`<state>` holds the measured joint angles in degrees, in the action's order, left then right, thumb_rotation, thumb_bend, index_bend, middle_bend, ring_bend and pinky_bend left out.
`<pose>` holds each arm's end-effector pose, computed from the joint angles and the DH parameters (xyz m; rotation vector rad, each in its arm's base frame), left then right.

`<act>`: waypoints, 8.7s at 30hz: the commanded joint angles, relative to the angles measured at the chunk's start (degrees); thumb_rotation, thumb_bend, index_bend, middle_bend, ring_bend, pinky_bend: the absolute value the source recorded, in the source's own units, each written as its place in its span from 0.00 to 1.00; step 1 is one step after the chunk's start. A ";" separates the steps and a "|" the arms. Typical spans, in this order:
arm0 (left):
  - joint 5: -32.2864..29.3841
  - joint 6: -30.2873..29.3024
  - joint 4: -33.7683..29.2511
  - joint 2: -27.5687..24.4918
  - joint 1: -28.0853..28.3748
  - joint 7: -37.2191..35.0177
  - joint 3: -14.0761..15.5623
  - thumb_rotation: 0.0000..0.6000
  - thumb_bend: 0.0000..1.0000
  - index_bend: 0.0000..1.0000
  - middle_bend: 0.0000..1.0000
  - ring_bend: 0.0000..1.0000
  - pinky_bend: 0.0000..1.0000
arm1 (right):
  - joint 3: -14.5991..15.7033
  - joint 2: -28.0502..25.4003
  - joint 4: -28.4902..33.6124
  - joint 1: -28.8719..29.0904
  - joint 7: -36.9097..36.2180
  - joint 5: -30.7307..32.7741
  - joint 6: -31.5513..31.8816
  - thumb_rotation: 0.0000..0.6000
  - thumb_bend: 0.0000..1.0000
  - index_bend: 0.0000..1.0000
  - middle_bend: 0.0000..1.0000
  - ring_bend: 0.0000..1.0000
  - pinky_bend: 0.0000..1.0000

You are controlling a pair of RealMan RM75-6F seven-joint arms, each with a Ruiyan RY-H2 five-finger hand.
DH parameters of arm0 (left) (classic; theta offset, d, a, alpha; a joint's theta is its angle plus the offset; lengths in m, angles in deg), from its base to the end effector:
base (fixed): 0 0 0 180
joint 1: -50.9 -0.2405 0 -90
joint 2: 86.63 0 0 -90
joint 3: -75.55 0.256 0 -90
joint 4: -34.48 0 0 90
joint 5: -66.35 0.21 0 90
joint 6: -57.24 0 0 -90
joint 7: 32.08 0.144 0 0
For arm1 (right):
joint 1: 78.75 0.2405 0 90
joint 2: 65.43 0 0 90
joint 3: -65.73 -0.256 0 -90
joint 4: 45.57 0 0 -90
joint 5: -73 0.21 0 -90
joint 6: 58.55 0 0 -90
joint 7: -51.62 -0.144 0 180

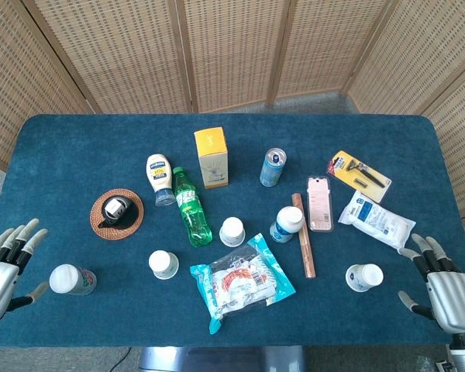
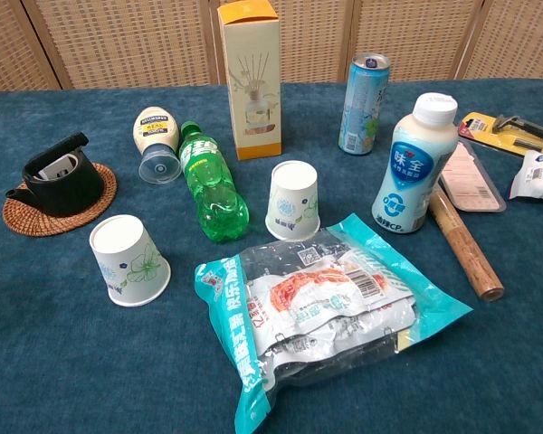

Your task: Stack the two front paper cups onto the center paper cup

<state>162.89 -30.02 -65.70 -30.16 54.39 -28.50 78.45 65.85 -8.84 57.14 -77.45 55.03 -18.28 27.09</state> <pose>-0.2796 0.1494 0.1705 -1.5750 -0.8459 -0.9006 -0.2856 -0.1496 0.1734 1.4580 -0.9278 0.8764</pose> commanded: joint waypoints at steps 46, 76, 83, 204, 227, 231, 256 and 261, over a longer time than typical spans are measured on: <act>-0.48 -2.21 -5.88 -5.33 -1.31 -3.51 -0.51 1.00 0.27 0.05 0.00 0.00 0.09 | 0.10 6.41 -6.81 8.55 4.17 7.56 -17.45 1.00 0.22 0.19 0.00 0.00 0.17; -1.60 -1.41 -5.06 -4.57 -1.34 -2.16 -0.96 1.00 0.27 0.05 0.00 0.00 0.09 | 0.91 13.61 -18.72 10.64 -4.55 7.51 -19.71 1.00 0.25 0.24 0.16 0.00 0.34; -1.56 -1.39 -5.03 -4.44 -1.37 -1.97 -0.96 1.00 0.27 0.05 0.00 0.00 0.09 | 1.15 15.12 -21.38 10.33 -6.47 6.79 -18.64 1.00 0.32 0.36 0.31 0.07 0.36; -2.40 -0.36 -4.61 -5.14 -1.01 -4.45 -1.07 1.00 0.27 0.05 0.00 0.00 0.09 | -12.94 25.23 2.33 53.40 41.52 44.61 -26.31 1.00 0.38 0.41 0.36 0.10 0.38; -2.34 -0.58 -4.60 -5.33 -1.07 -4.91 -1.11 1.00 0.27 0.05 0.00 0.00 0.09 | -12.22 27.09 1.19 56.54 41.37 48.62 -24.63 1.00 0.37 0.41 0.36 0.10 0.39; -2.34 -0.58 -4.63 -5.33 -1.07 -4.87 -1.11 1.00 0.27 0.05 0.00 0.00 0.09 | -12.27 27.47 1.32 57.03 41.39 48.83 -24.30 1.00 0.37 0.41 0.36 0.10 0.39; -2.47 -0.91 -4.58 -5.61 -1.11 -5.45 -1.32 1.00 0.27 0.05 0.00 0.00 0.09 | -11.40 27.76 1.01 58.31 40.84 49.33 -23.49 1.00 0.38 0.22 0.34 0.10 0.38; -2.38 -0.95 -4.53 -5.63 -1.13 -5.58 -1.28 1.00 0.27 0.05 0.00 0.00 0.09 | -11.46 26.83 2.16 58.15 40.47 48.64 -23.06 1.00 0.38 0.22 0.34 0.10 0.38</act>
<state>160.51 -30.97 -70.22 -35.78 53.26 -34.08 77.17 54.43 18.13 59.17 -19.26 95.59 30.47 3.94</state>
